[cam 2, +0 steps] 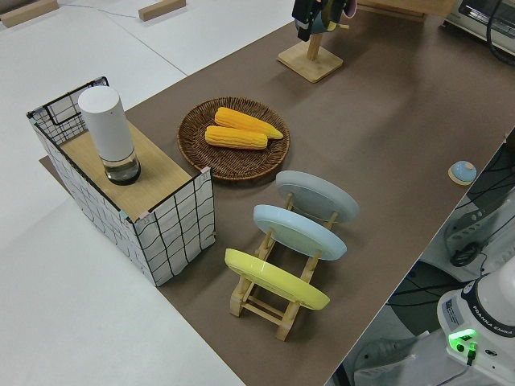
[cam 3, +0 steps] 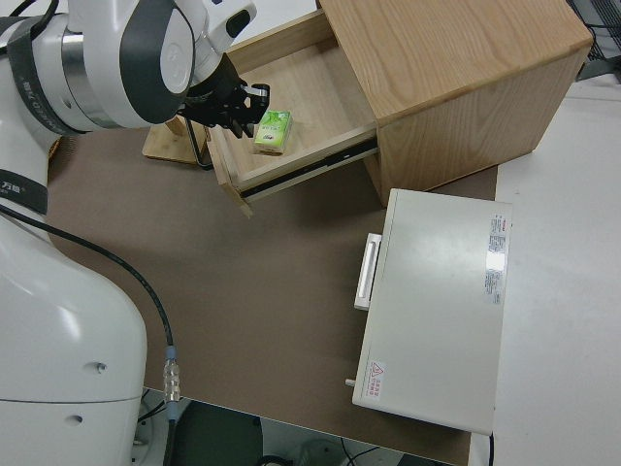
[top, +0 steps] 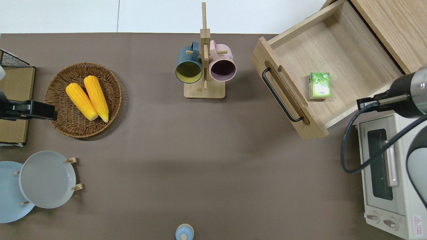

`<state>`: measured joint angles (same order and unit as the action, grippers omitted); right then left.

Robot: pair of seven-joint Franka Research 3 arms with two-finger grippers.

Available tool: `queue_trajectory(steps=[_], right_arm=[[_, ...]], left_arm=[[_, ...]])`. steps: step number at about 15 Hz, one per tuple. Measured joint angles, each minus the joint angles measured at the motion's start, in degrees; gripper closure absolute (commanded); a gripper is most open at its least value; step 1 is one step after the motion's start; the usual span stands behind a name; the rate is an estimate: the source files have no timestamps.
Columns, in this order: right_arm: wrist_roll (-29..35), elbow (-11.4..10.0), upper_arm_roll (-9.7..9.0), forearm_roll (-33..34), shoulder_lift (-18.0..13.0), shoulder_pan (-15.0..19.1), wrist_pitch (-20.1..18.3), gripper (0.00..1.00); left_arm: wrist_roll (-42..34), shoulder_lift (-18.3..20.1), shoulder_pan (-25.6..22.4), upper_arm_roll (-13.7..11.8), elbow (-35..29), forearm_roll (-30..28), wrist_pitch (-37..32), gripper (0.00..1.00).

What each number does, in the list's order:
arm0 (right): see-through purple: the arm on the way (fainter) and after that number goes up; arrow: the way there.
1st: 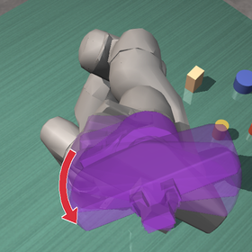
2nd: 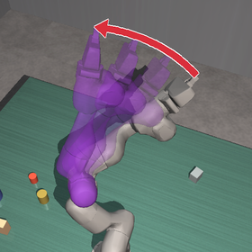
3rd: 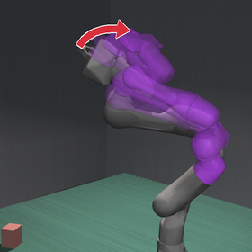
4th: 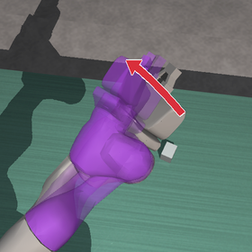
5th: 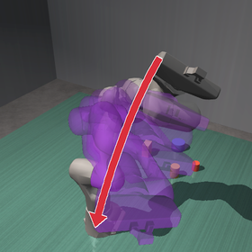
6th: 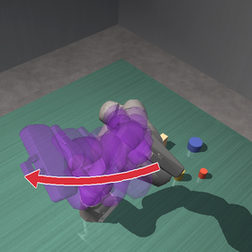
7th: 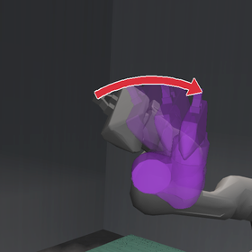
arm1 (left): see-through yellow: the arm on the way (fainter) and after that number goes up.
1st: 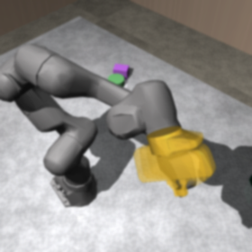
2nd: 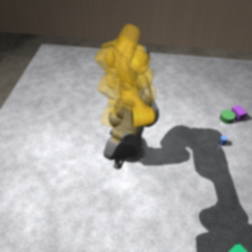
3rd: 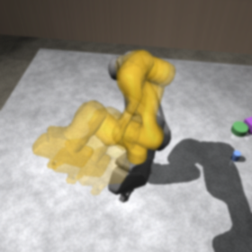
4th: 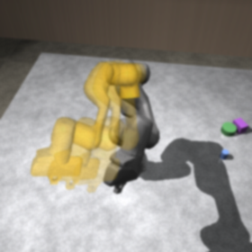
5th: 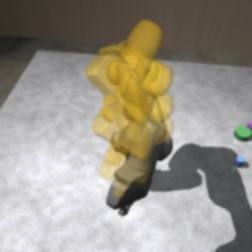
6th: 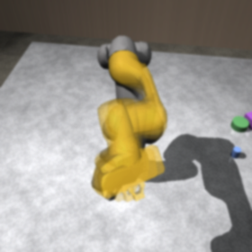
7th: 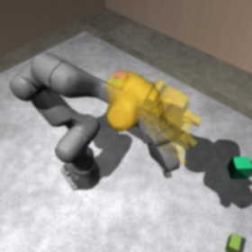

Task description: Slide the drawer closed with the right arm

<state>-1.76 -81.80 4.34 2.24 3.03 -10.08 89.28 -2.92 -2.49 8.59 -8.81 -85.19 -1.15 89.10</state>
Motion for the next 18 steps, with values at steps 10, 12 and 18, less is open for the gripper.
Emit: queue_trajectory(steps=[10, 12, 18], right_arm=[[3.51, 0.78, -1.04, -0.02, 0.01, -0.46, -0.42, 1.0], [6.57, 1.36, -1.27, -0.02, 0.01, -1.62, -0.99, 1.0], [18.24, 2.42, -1.94, -0.03, 0.04, -6.28, -1.44, 1.0]], left_arm=[[0.0, 0.0, 0.0, 0.0, 0.0, 0.0, 0.0, 0.0], [0.0, 0.0, 0.0, 0.0, 0.0, 0.0, 0.0, 0.0], [0.0, 0.0, 0.0, 0.0, 0.0, 0.0, 0.0, 0.0]])
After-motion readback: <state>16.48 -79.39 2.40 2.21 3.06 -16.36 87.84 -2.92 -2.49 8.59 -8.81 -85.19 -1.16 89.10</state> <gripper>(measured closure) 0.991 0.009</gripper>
